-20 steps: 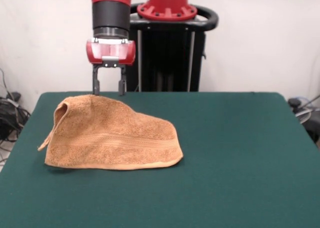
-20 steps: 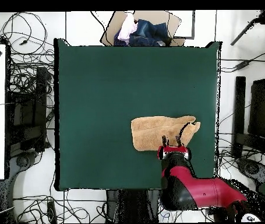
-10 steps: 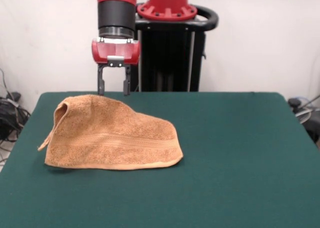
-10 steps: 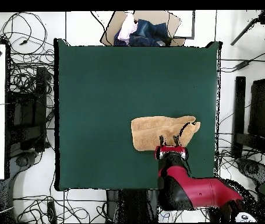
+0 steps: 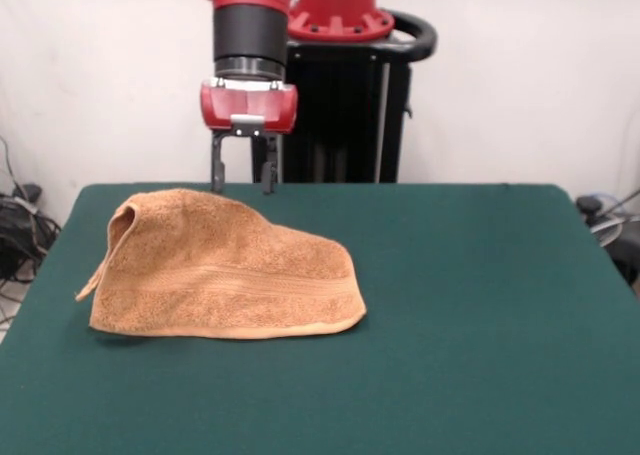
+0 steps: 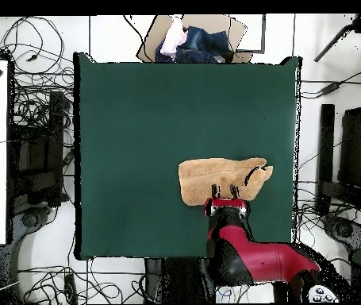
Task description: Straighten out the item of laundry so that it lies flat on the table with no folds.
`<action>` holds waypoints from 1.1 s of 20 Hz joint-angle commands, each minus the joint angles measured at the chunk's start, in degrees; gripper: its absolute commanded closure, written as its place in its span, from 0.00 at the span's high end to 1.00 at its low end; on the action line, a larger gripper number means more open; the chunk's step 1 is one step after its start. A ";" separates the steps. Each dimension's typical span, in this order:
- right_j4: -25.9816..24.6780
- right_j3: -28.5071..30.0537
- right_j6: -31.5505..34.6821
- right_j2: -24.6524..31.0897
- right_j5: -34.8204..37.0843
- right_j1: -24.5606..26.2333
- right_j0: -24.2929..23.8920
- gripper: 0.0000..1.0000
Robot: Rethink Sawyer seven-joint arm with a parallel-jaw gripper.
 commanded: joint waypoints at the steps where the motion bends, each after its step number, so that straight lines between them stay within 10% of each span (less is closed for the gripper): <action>1: 5.02 0.74 8.84 -3.43 -5.18 4.23 4.11 1.00; 22: 25.02 -0.29 11.28 -6.57 -15.21 9.98 17.96 1.00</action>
